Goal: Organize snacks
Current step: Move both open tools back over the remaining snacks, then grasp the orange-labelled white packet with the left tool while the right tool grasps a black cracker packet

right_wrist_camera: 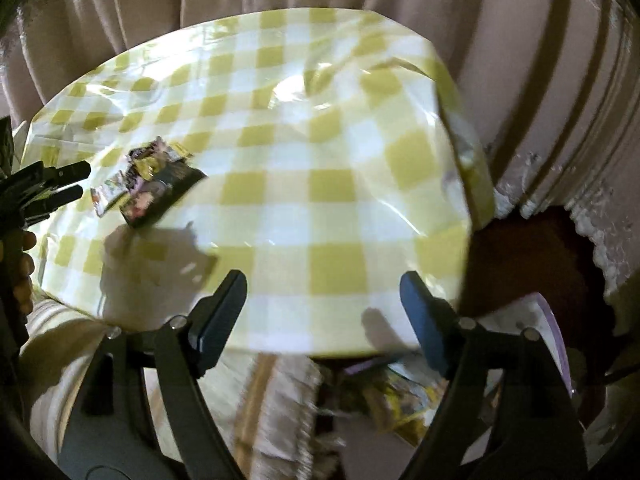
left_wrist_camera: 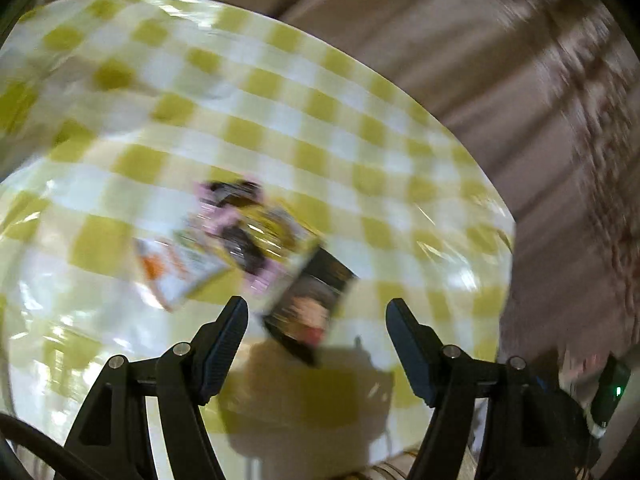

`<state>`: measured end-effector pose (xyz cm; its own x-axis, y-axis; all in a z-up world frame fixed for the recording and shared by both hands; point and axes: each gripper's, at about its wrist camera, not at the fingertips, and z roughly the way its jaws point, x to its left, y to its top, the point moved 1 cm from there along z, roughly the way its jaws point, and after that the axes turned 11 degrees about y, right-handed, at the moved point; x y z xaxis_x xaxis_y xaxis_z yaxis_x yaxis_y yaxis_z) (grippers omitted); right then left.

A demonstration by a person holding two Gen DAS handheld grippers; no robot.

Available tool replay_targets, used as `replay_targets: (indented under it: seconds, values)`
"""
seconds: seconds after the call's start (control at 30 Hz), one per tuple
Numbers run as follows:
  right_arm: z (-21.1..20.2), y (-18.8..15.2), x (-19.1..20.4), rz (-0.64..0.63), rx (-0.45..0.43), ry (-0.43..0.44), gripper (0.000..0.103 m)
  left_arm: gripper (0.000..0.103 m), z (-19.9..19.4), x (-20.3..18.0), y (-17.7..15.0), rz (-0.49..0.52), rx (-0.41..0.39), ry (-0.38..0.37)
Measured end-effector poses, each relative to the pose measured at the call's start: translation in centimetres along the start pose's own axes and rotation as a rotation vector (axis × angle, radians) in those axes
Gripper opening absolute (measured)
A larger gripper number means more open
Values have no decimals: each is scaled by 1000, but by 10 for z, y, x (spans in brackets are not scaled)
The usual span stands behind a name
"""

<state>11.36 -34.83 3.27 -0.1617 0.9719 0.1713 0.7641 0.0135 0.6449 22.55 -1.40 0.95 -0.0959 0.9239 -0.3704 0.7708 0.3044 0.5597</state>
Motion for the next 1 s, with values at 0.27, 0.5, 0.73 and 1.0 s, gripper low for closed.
replay_targets:
  seconds: [0.27,0.5,0.73,1.0]
  values:
    - [30,31,40,3,-6,71,83,72,26,75,28,-156,-1,64]
    - [60,43,66,9,27,119,85,72,49,93,27,-174,41,67]
    - [85,50,81,50,49,138,87,71,76,100,24,-135,80,107]
    - [120,56,90,159,84,128,88,65,86,78,27,49,43,221]
